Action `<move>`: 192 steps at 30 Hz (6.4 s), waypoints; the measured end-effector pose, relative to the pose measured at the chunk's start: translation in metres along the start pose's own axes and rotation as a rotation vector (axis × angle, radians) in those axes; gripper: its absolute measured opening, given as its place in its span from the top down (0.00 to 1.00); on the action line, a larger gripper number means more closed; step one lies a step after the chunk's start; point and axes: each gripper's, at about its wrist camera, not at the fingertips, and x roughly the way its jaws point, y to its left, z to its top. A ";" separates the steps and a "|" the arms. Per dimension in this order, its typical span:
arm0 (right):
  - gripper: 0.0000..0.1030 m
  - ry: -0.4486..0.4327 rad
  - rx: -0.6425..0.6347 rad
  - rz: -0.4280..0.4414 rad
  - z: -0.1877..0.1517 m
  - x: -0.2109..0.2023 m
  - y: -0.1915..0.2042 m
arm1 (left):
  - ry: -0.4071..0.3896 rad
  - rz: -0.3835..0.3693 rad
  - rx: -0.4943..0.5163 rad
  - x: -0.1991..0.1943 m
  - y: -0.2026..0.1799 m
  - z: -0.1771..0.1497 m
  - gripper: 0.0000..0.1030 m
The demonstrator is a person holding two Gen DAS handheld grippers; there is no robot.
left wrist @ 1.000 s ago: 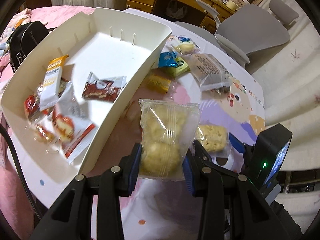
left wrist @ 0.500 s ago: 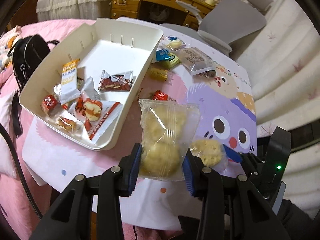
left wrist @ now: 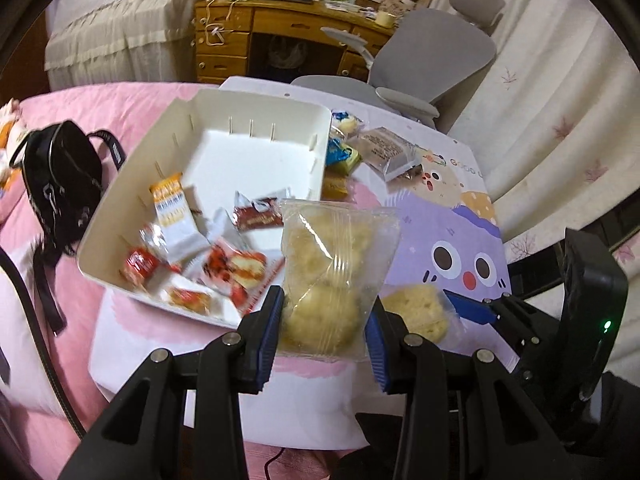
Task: Organize snacks
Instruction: 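Carry both bagged pastries over the white tray and open both tools, then move both open tools back toward the remaining snacks, then grasp the red candy with the left tool while the right tool grasps the printed clear pack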
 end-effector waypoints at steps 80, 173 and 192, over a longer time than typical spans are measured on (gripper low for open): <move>0.20 -0.262 0.247 -0.078 0.011 -0.082 -0.091 | 0.078 -0.005 0.136 0.013 -0.076 0.040 0.19; 0.24 -0.054 -0.311 -0.278 0.157 0.156 -0.180 | 0.131 0.198 -0.682 0.249 -0.018 0.071 0.53; 0.30 -0.002 -0.188 -0.229 0.136 0.098 -0.178 | 0.198 0.176 -0.607 0.210 -0.033 0.056 0.59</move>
